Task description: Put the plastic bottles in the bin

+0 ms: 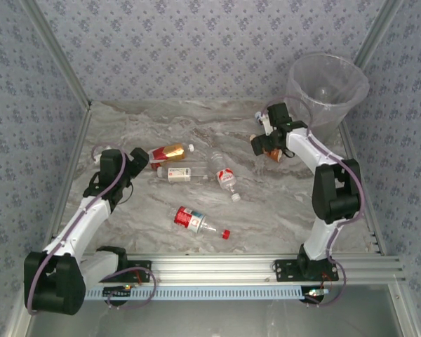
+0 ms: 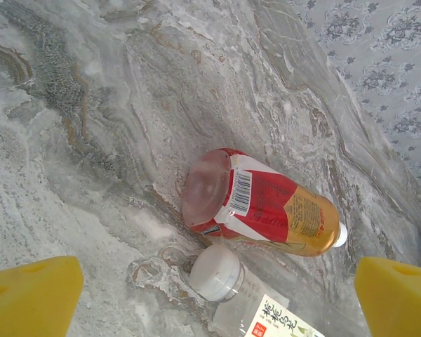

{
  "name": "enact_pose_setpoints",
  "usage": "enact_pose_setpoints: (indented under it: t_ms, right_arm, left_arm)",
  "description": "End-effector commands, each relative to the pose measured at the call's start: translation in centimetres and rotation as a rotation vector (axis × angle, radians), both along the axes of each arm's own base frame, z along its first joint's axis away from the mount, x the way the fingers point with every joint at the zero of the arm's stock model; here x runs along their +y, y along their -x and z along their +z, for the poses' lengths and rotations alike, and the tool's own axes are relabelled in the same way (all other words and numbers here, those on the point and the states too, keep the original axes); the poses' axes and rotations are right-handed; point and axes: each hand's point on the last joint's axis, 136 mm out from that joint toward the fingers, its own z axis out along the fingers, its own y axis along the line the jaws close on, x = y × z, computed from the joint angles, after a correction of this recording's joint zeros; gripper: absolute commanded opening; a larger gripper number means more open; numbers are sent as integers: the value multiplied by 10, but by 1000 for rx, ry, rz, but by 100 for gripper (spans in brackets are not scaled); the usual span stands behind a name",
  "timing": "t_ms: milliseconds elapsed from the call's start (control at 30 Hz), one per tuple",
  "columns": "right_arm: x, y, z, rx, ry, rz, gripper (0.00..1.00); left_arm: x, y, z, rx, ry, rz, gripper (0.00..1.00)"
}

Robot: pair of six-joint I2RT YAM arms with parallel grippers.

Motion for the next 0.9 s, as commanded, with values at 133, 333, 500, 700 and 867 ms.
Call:
enact_pose_setpoints:
  t_ms: [133,333,500,700,867]
  right_arm:
    - [-17,-8,-21,61,98,-5,97]
    - [-20,-15,-37,95,116,1,97]
    - [-9,-6,-53,195,55,21,92]
    - [0,1,-65,234,52,40,89]
    - [-6,-4,-73,249,86,6,88]
  left_arm:
    - [1,0,-1,0,12,2,99]
    - [1,0,-3,4,14,4,99]
    - [2,1,-4,10,12,3,99]
    - [2,1,-5,12,14,5,99]
    - [1,0,-5,11,16,4,99]
